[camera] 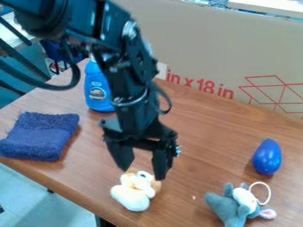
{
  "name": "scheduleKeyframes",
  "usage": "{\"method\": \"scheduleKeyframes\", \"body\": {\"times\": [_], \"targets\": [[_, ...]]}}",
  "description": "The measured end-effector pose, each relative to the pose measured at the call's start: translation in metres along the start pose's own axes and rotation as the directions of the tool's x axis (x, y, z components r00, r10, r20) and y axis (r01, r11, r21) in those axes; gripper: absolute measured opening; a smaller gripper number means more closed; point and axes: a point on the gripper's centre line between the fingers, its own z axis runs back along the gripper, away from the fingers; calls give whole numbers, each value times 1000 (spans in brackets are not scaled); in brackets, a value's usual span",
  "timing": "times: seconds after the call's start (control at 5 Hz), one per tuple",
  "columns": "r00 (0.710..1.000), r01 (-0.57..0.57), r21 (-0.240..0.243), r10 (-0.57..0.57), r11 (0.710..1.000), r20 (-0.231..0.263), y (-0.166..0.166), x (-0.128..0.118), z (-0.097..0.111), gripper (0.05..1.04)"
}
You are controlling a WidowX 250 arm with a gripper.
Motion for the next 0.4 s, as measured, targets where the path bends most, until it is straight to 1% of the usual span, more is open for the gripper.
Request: {"method": "scheduleKeyframes", "body": {"times": [0.2,0.4], "targets": [[992,109,177,-97,978,-78,-8,4,35,1005],[963,249,305,-202,919,-175,-14,13,56,1005]]}}
